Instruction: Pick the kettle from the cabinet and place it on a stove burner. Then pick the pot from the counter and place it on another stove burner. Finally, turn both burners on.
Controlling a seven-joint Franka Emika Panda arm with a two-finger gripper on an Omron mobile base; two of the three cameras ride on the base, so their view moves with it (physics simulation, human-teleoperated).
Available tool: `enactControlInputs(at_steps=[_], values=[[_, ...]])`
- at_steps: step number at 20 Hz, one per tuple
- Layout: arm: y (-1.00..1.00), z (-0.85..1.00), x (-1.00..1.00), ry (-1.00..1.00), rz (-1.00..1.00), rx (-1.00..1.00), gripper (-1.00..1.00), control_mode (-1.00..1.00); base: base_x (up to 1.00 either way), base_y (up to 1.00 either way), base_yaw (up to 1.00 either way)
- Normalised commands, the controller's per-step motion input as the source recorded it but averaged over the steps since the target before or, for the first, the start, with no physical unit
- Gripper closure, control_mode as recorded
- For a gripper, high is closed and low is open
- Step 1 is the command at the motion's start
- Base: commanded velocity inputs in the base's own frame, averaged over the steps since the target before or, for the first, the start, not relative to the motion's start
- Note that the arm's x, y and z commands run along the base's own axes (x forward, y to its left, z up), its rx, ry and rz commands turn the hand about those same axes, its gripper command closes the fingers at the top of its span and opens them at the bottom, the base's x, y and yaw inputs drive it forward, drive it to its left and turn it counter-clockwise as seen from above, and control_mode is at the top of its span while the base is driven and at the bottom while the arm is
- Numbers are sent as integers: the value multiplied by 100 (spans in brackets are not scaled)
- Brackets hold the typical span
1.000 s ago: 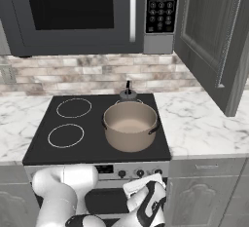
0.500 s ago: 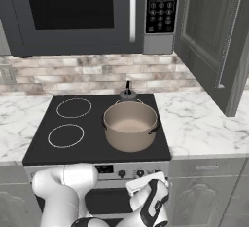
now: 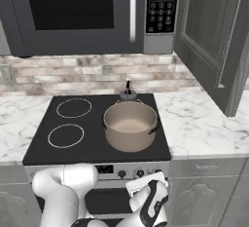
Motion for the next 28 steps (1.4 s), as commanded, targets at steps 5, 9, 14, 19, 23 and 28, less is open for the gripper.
enactControlInputs(at_steps=[5, 9, 14, 19, 23, 28], values=[[10, 0, 0, 0, 0, 0, 100, -100, 0, 0, 0], [7, 0, 0, 0, 0, 0, 100, -100, 0, 0, 0], [3, 0, 0, 0, -1, 0, 100, -100, 0, 0, 0], [0, 0, 0, -1, 0, -11, 100, -100, 0, 0, 0], [0, 0, 0, -3, 0, -28, 100, -100, 0, 0, 0], [0, 0, 0, -7, 0, -31, 100, -100, 0, 0, 0]])
